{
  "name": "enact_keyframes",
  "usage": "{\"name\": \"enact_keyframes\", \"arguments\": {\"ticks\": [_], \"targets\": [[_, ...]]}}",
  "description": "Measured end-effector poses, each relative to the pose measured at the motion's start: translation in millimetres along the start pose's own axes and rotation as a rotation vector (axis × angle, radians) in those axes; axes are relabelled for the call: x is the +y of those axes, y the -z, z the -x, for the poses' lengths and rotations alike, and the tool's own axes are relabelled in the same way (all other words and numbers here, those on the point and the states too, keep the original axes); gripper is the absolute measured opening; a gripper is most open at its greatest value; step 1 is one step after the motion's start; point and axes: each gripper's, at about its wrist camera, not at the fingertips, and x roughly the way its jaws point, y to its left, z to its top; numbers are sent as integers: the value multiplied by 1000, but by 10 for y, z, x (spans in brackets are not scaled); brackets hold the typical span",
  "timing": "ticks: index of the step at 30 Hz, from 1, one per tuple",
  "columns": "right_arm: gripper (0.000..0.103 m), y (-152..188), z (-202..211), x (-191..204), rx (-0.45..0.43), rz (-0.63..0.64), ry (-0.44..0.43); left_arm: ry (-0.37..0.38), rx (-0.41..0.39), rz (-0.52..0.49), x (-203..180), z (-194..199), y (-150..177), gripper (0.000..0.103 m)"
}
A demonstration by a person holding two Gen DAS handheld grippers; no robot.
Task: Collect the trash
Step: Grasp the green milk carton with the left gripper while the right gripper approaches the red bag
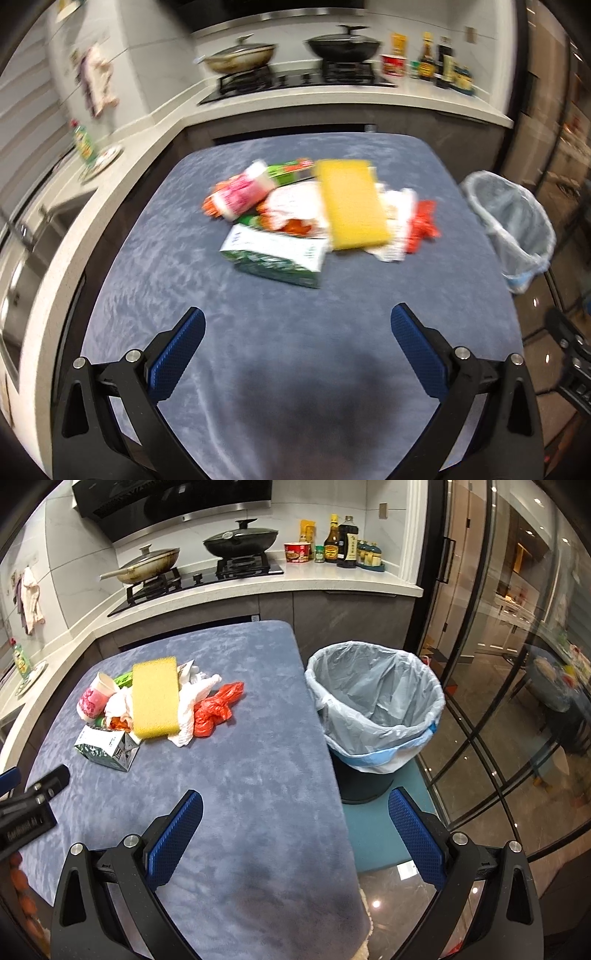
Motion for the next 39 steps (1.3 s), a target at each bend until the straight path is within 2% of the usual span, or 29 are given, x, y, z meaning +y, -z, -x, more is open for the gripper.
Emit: {"name": "enact_keyframes", "arguments": {"ticks": [5, 9, 16, 22, 26, 30, 34, 39], "targets": [[96, -19, -244, 185, 26, 24, -18, -12, 61, 130, 472, -395, -42, 96], [96, -74, -447, 359, 42, 43, -35, 32, 88, 225, 732, -686, -143, 96], [96, -243, -743, 620, 54, 78, -31, 40, 120, 288, 634, -1103, -454, 96], [96, -343, -908, 701, 63, 92, -20, -55, 179, 274, 359, -1555, -590, 96], [96, -364, -997, 728, 77, 94, -19, -114, 180, 251, 286, -1655, -586, 96], [96, -369, -1036, 767, 82, 99, -25, -88, 198, 236, 401, -1649, -491, 97], [96, -364, -1043, 811, 79, 107, -40, -89, 181, 206, 609, -1502, -327, 97], [96, -332, -1086, 882, 88, 113, -54, -52, 189, 238, 738, -1366, -211, 96]]}}
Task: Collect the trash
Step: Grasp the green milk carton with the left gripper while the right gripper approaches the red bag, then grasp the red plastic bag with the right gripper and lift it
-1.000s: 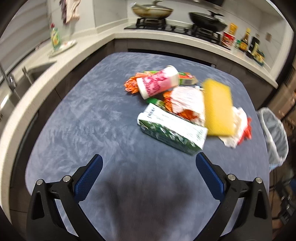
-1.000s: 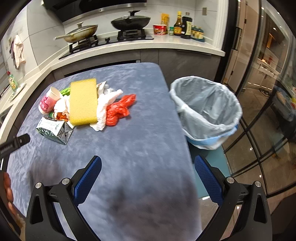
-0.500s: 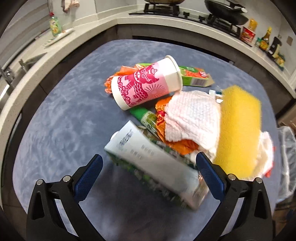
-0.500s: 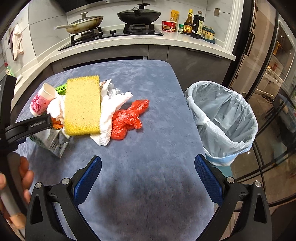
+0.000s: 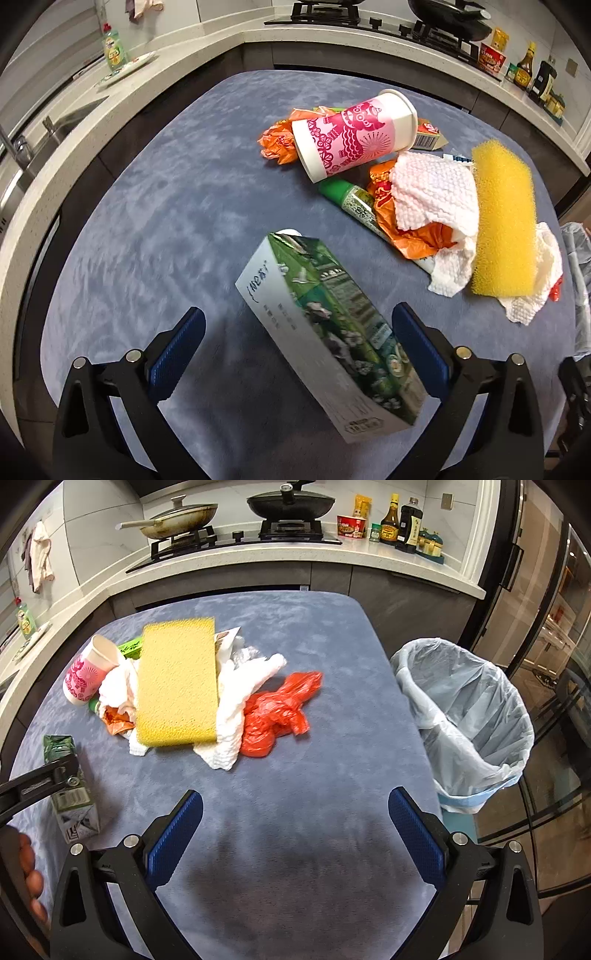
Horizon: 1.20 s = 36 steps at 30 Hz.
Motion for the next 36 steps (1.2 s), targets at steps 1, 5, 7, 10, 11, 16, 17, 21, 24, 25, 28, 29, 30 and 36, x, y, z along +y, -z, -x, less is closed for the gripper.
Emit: {"name": "enact_keyframes", "arguments": {"ticks": [1, 5, 7, 10, 11, 16, 17, 21, 24, 25, 28, 29, 30, 36], "targets": [[96, 4, -6, 15, 0, 2, 0, 9, 1, -5, -17, 4, 9, 96], [96, -5, 4, 48, 0, 3, -6, 65, 60, -5, -113, -126, 81, 93], [96, -10, 22, 48, -7, 10, -3, 112, 89, 29, -94, -170, 115, 78], [96, -19, 16, 21, -12, 1, -10, 182, 133, 64, -66, -220, 168, 58], [96, -25, 4, 12, -13, -4, -13, 191, 132, 72, -54, -208, 181, 57], [91, -84, -82, -11, -23, -26, -44, 195, 92, 70, 24, -53, 194, 51], [87, -111, -99, -12, -28, -26, -49, 189, 82, 62, 35, -21, 189, 51], [73, -225, -170, -58, -47, -40, -59, 152, 37, 13, 65, 86, 174, 49], [67, -324, -255, -153, -51, -69, -60, 144, 23, 1, 129, 91, 128, 49], [66, -355, -290, -179, -51, -80, -69, 140, 20, -2, 134, 93, 123, 49], [61, -440, -429, -221, -40, -99, -96, 149, 7, -3, 154, 123, 96, 49], [59, -464, -487, -226, -36, -102, -102, 149, 0, -8, 152, 143, 86, 49], [56, -470, -532, -221, -30, -100, -106, 150, -8, -16, 145, 167, 74, 49], [31, -457, -720, -231, -11, -129, -220, 154, -40, -42, 125, 300, 66, 49]]}}
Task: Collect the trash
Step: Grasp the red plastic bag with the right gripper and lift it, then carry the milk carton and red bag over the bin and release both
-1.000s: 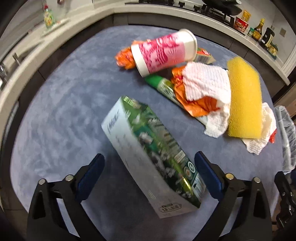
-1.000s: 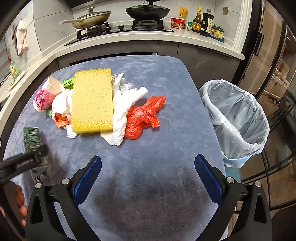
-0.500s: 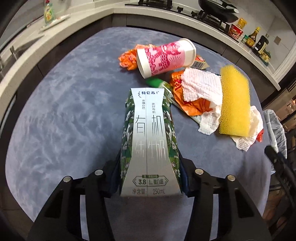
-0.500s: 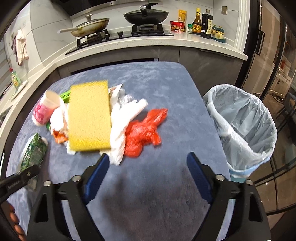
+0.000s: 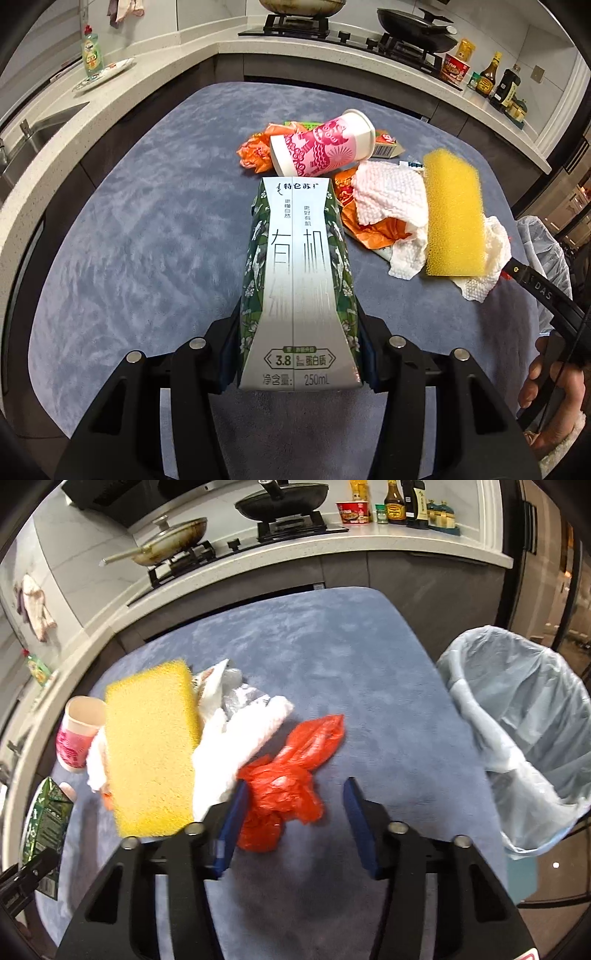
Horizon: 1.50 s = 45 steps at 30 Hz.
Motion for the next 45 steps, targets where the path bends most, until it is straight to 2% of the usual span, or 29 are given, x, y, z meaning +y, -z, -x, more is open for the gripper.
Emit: {"name": "enact_keyframes", "arguments": {"ticks": [1, 2, 4, 6, 15, 19, 22, 27, 33, 39, 45], "targets": [[24, 3, 0, -2, 3, -3, -34, 0, -2, -2, -6, 17, 0, 49], [21, 4, 9, 4, 8, -5, -47, -1, -5, -5, -16, 39, 4, 49], [14, 14, 45, 41, 10, 15, -51, -1, -11, -15, -47, 86, 12, 49], [1, 31, 134, 58, 1, 25, -54, 4, -17, -22, -90, 146, 25, 49], [1, 178, 701, -89, -61, 6, -55, 36, -52, -79, -351, 427, 121, 49], [1, 212, 1004, -242, -105, -19, -41, 68, -68, -132, -584, 570, 184, 49], [1, 224, 1230, -405, -145, -33, -5, 105, -77, -179, -824, 632, 208, 49], [1, 250, 1505, -806, -189, -94, 58, 206, -80, -268, -1333, 682, 199, 49], [1, 172, 1594, -1337, -219, -155, 144, 307, -100, -393, -2064, 655, 108, 49], [1, -20, 1505, -1787, -231, -202, 184, 389, -94, -509, -2855, 443, 0, 49], [1, -171, 1276, -2119, -214, -228, 202, 422, -81, -563, -3451, 83, -90, 49]]}}
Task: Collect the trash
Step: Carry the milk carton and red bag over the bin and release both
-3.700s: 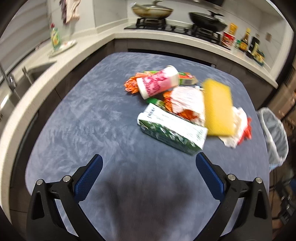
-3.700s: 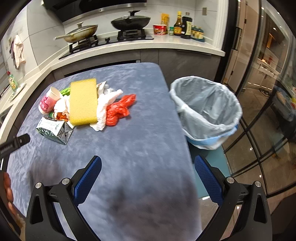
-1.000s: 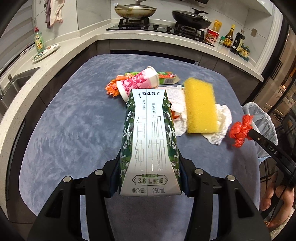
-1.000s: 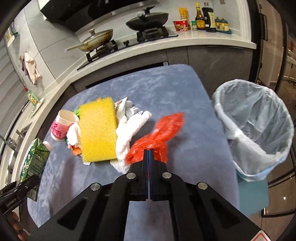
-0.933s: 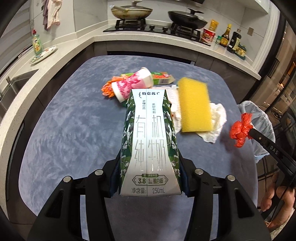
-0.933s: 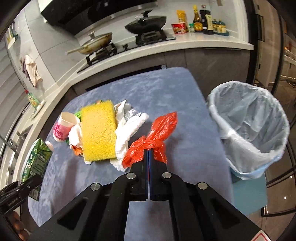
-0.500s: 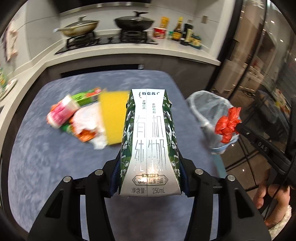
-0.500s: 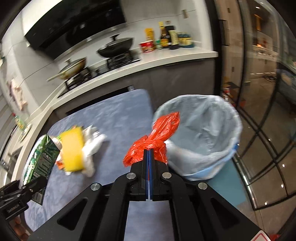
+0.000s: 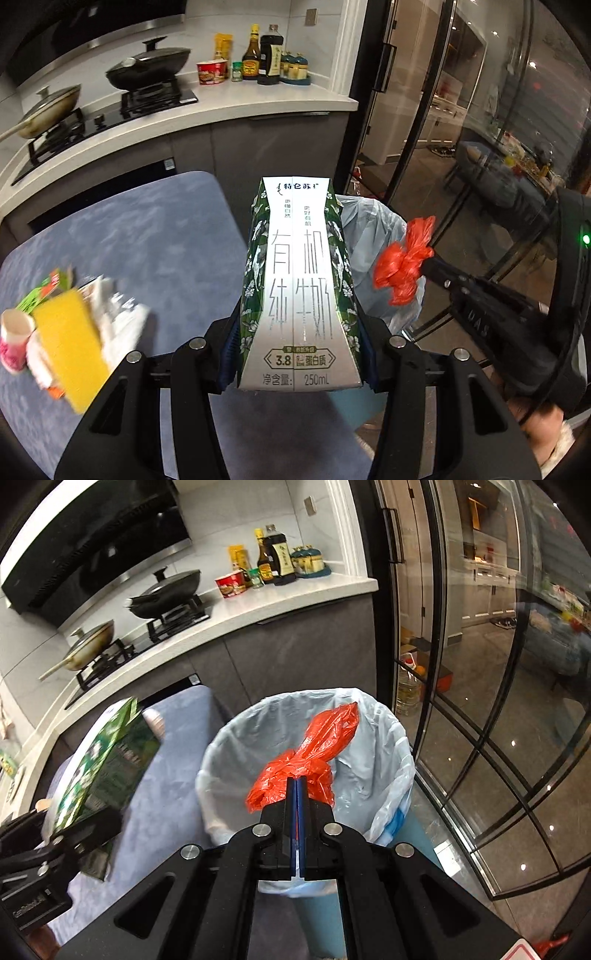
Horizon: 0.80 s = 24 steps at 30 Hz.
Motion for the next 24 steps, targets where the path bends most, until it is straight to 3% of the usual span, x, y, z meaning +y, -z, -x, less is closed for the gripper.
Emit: {"name": "enact_keyframes", "arguments": {"ticks": [7, 11, 12, 15, 18, 24], "targets": [[3, -63, -303, -204, 29, -22, 19, 22, 58, -43, -211, -564, -174, 49], [14, -110, -362, -302, 20, -48, 30, 36, 77, -34, -242, -777, -195, 51], [21, -126, -360, -318, 15, -51, 35, 21, 66, -36, -243, -787, -190, 56], [26, -142, -286, -336, -5, -58, 37, 2, 23, -38, -250, -723, -198, 70], [33, -136, -171, -289, -25, -54, 32, -22, -1, -25, -229, -618, -203, 72], [35, -60, 129, -58, -49, -26, -4, -92, -37, 51, 40, -282, -137, 73]]}}
